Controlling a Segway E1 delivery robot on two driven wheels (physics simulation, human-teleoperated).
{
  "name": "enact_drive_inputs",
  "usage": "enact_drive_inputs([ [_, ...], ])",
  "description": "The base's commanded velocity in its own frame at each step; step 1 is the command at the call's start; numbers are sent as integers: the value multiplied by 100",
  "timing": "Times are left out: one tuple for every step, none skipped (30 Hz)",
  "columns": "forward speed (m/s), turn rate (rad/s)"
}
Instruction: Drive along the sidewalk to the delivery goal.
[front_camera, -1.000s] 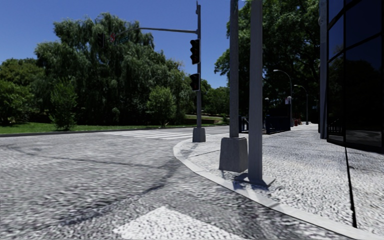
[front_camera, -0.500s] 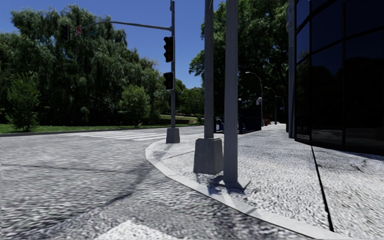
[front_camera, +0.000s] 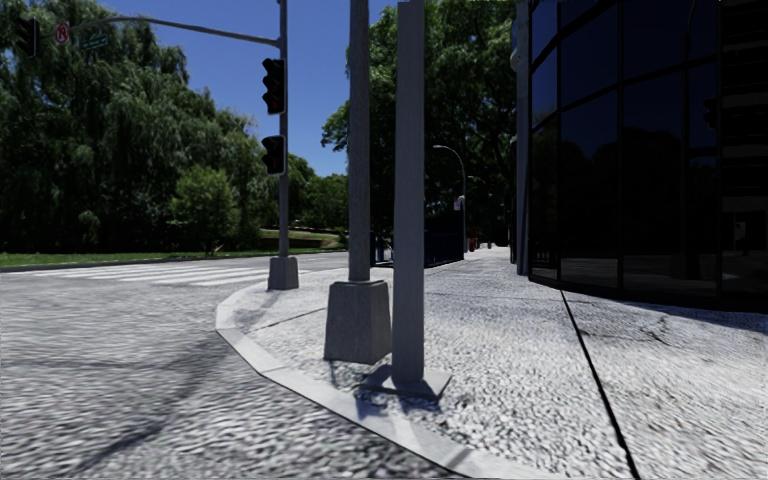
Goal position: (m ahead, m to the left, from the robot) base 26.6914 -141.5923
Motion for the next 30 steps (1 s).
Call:
enact_drive_inputs([
  [70, -42],
  [70, -42],
  [70, -42],
  [70, -42],
  [70, -42],
  [70, -42],
  [70, -42],
  [70, -42],
  [70, -42],
  [70, -42],
  [70, -42],
  [70, -42],
  [70, -42],
  [70, -42],
  [70, -42],
  [70, -42],
  [70, -42],
  [70, -42],
  [70, -42],
  [70, -42],
  [70, -42],
  [70, -42],
  [70, -42],
  [70, -42],
  [70, -42],
  [70, -42],
  [70, -42],
  [70, -42],
  [70, -42],
  [70, -42],
])
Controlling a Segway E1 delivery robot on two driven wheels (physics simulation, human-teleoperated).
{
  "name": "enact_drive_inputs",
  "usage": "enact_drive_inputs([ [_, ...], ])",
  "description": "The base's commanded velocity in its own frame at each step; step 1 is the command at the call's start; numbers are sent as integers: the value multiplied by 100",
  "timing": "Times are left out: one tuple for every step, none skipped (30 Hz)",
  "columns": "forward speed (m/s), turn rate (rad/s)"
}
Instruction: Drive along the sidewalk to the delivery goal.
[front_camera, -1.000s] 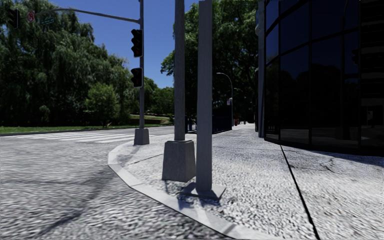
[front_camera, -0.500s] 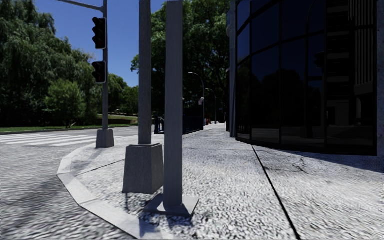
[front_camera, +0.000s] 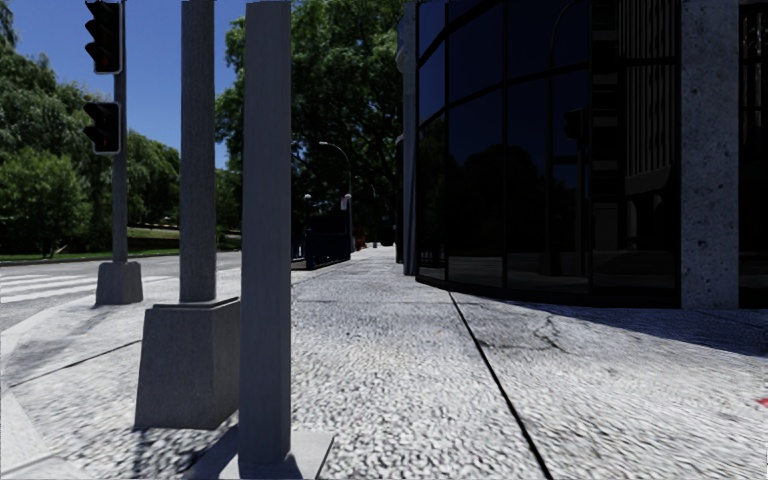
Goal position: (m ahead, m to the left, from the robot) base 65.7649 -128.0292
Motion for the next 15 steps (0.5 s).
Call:
enact_drive_inputs([
  [70, -42],
  [70, -42],
  [70, -42],
  [70, -42],
  [70, -42],
  [70, -42],
  [70, -42],
  [70, -42],
  [70, -42],
  [70, -42],
  [70, -42],
  [70, -42],
  [70, -42],
  [70, -42],
  [70, -42],
])
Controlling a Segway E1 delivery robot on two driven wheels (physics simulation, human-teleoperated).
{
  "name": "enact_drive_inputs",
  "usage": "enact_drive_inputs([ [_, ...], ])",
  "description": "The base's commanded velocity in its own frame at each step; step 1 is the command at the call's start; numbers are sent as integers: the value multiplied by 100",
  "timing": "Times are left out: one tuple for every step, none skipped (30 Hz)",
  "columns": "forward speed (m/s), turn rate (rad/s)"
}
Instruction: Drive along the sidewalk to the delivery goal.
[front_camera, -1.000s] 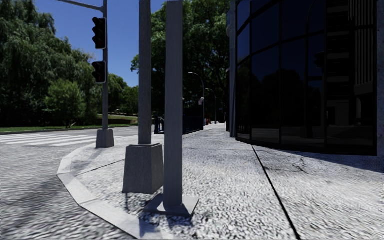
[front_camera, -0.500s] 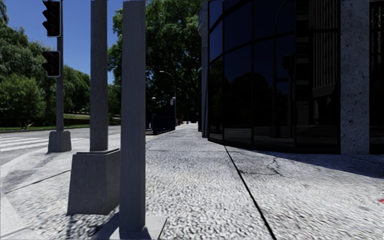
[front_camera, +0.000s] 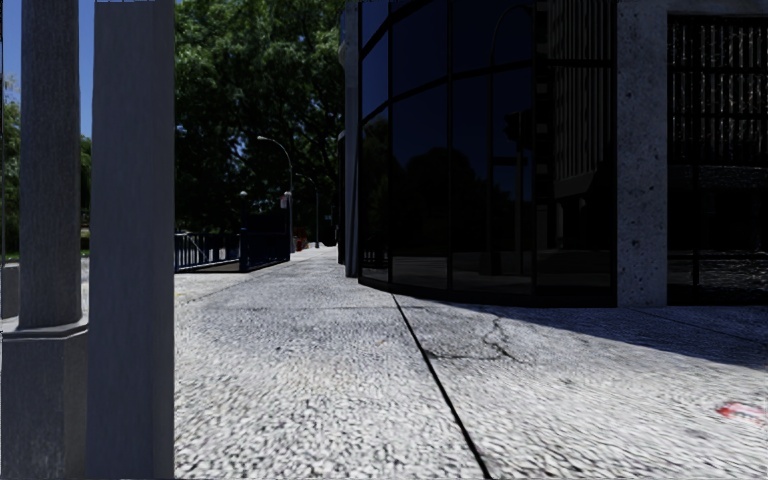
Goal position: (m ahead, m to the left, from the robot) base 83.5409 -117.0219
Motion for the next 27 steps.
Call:
enact_drive_inputs([
  [71, -42],
  [71, -42],
  [71, -42],
  [72, -42],
  [74, -42],
  [77, -42],
  [77, -42],
  [85, 0],
  [87, 0],
  [88, 0],
  [88, 0],
  [88, 0],
  [88, 0],
  [88, 0],
  [88, 0],
  [88, 0],
  [88, 0],
  [88, 0],
  [88, 0],
  [88, 0],
  [88, 0],
  [88, 0],
  [88, 0],
  [88, 0],
  [87, 13],
  [87, 24],
  [87, 28],
])
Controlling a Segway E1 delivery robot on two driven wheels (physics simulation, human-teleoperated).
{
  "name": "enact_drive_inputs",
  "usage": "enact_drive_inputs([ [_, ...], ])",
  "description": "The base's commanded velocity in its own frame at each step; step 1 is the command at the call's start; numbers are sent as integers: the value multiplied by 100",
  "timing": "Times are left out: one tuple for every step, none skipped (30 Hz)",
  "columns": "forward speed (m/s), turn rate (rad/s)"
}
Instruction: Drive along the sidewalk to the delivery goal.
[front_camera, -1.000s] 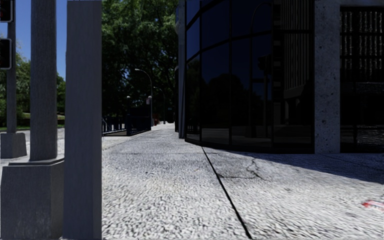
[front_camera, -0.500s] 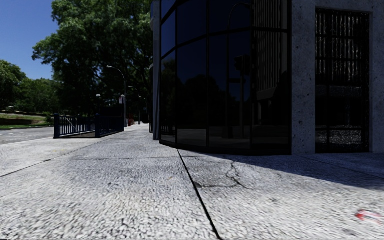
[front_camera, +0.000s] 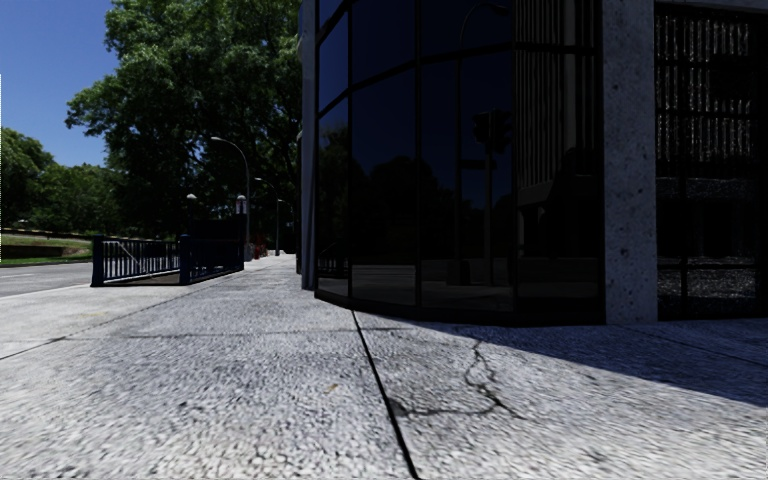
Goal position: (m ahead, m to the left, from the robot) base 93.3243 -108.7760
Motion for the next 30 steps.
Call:
enact_drive_inputs([
  [87, 30],
  [87, 30],
  [119, 43],
  [125, 43],
  [128, 43],
  [130, 43],
  [130, 43],
  [138, 43],
  [141, 43],
  [142, 43],
  [142, 43],
  [142, 43],
  [142, 43],
  [142, 43],
  [142, 43],
  [142, 43],
  [142, 43],
  [142, 43],
  [142, 43],
  [142, 43],
  [142, 43],
  [142, 43],
  [142, 43],
  [142, 43],
  [142, 43],
  [142, 43],
  [142, 43],
  [142, 43],
  [142, 43],
  [142, 43],
])
